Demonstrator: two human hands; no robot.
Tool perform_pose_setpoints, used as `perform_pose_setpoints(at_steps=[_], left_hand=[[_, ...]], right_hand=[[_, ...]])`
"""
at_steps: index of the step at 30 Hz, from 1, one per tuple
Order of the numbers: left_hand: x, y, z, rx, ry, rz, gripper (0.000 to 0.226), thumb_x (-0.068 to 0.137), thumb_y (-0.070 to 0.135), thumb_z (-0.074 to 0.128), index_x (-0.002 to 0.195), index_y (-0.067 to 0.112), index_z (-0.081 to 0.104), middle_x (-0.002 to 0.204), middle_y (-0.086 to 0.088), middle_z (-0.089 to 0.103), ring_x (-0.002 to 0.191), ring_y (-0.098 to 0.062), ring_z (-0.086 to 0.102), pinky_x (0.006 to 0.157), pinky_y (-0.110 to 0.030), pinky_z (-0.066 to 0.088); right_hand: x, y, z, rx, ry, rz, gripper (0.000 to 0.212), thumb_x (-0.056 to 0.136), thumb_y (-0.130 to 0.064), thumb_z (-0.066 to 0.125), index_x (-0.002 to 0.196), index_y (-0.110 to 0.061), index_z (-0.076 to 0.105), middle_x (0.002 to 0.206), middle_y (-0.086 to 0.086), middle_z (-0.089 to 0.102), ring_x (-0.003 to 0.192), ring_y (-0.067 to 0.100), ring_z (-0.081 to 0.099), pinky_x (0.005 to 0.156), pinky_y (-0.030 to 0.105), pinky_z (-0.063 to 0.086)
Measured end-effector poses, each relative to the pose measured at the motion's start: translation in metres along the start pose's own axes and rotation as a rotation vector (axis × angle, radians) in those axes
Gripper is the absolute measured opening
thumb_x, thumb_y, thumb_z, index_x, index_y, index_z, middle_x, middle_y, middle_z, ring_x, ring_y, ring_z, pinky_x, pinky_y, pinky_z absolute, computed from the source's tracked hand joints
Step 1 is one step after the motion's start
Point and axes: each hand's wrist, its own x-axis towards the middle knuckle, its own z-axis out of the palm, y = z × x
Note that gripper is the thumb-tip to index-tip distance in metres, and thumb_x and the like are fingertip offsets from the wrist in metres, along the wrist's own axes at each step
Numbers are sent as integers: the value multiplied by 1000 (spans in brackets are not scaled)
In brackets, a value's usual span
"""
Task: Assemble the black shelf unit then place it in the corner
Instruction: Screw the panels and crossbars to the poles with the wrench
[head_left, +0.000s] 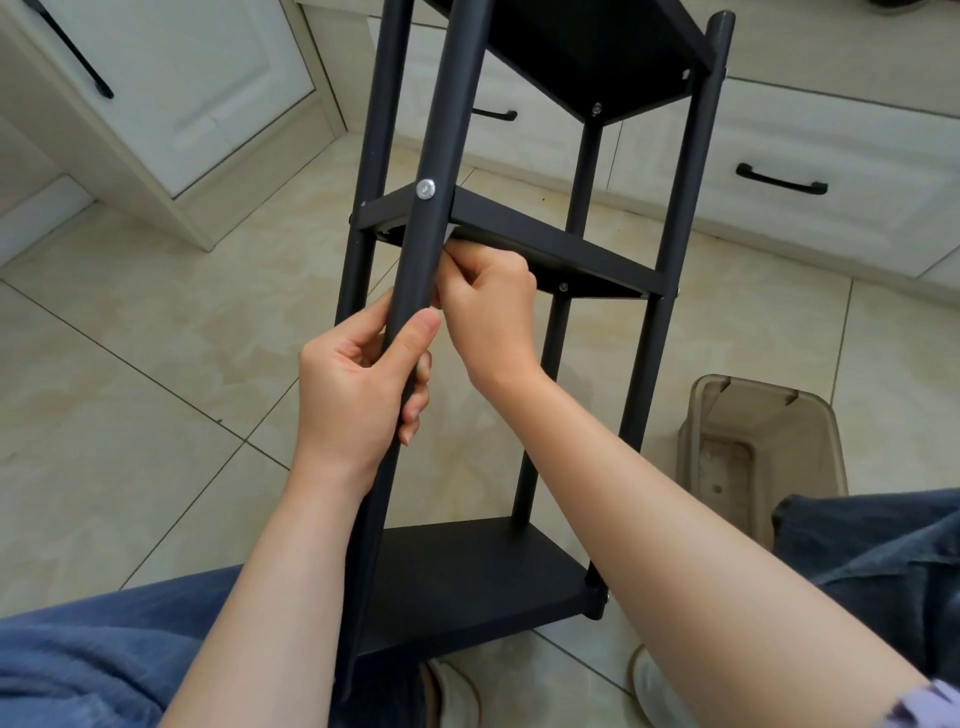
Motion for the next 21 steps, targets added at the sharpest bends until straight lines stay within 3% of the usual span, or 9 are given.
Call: perform_pose_setpoints(at_steps=[5, 10, 16, 19, 21], left_hand=[[3, -3, -4, -1, 30, -6, 32, 90, 35, 72, 121, 27, 73, 61, 1, 54, 39, -14, 43, 37, -20, 36], [5, -5, -6, -16, 41, -8, 36, 87, 39, 73, 119, 24, 74, 60, 1, 54, 39, -14, 43, 37, -19, 35], [6, -6, -6, -4, 45, -5, 31, 92, 32, 71, 122, 25, 73, 61, 1, 54, 38, -14, 43, 36, -20, 35], [7, -6, -6, -9, 48, -4, 31, 92, 31, 70, 122, 25, 73, 60, 0, 53, 38, -15, 42, 36, -20, 34], [8, -6, -6, -9, 45, -2, 30, 92, 31, 70, 122, 27, 73, 60, 0, 53, 38, -15, 42, 36, -20, 34]], right_hand=[[-1, 3, -8, -33, -61, 84, 25, 92, -11, 62, 70, -4, 72, 54, 3, 57, 58, 18, 52, 62, 31, 44], [0, -1, -12, -32, -81, 102, 22, 85, -9, 63, 68, 5, 70, 73, 27, 63, 78, 35, 59, 67, 39, 46], [5, -9, -14, -22, -117, 92, 24, 85, -9, 62, 64, -1, 70, 56, 13, 56, 62, 22, 53, 61, 40, 47], [7, -12, -13, -8, -124, 81, 23, 87, -9, 61, 69, 2, 72, 65, 25, 59, 64, 30, 50, 59, 41, 45], [8, -13, -12, 10, -128, 80, 25, 87, -7, 61, 68, 9, 68, 59, 23, 50, 61, 28, 42, 57, 38, 40]])
